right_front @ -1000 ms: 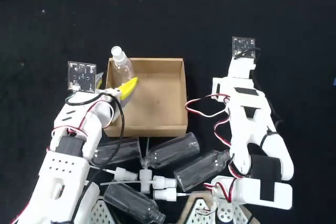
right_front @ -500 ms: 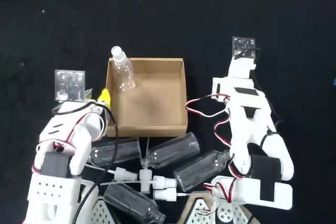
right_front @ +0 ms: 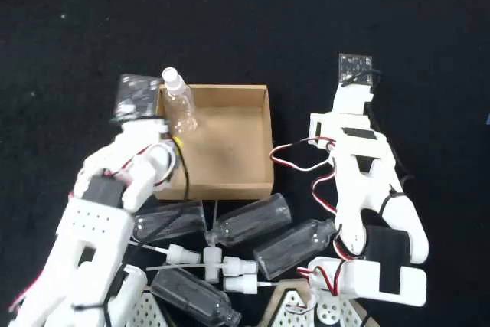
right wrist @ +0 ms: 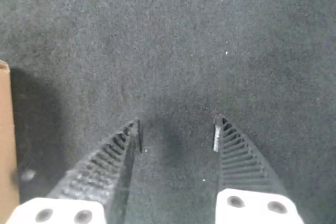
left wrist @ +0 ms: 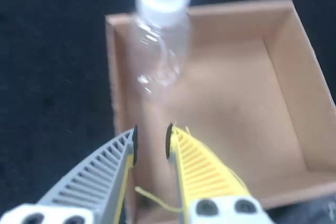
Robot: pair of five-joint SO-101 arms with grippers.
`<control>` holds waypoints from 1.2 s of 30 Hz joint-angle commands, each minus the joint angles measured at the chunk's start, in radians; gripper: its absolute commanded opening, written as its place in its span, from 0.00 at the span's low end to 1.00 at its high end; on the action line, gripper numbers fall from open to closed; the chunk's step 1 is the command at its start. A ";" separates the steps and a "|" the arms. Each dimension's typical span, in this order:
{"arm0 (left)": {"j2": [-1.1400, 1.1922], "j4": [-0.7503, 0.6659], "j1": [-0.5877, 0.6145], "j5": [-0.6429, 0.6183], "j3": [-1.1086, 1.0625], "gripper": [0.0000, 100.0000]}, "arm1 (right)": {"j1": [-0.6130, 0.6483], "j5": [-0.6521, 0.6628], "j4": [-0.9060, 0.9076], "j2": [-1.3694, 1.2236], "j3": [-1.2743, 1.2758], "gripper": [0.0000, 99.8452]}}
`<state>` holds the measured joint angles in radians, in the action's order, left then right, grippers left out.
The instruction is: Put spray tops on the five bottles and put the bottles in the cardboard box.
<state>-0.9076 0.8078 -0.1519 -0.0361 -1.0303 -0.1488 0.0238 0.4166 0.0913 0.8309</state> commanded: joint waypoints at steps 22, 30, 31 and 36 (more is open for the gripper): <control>0.509 -0.408 -0.082 -0.091 0.108 0.10 | -0.023 0.002 -0.005 0.016 -0.059 0.19; 0.554 -0.465 -0.015 -0.091 0.124 0.10 | -0.017 0.002 -0.005 0.016 -0.059 0.19; 0.554 -0.465 -0.010 -0.091 0.124 0.10 | -0.017 0.002 -0.005 0.016 -0.059 0.19; 0.554 -0.465 -0.010 -0.091 0.128 0.10 | -0.017 0.002 -0.005 0.016 -0.059 0.19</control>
<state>-0.3521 0.3613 -0.1703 -0.1281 -0.9582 -0.1488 0.0238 0.4166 0.0913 0.8309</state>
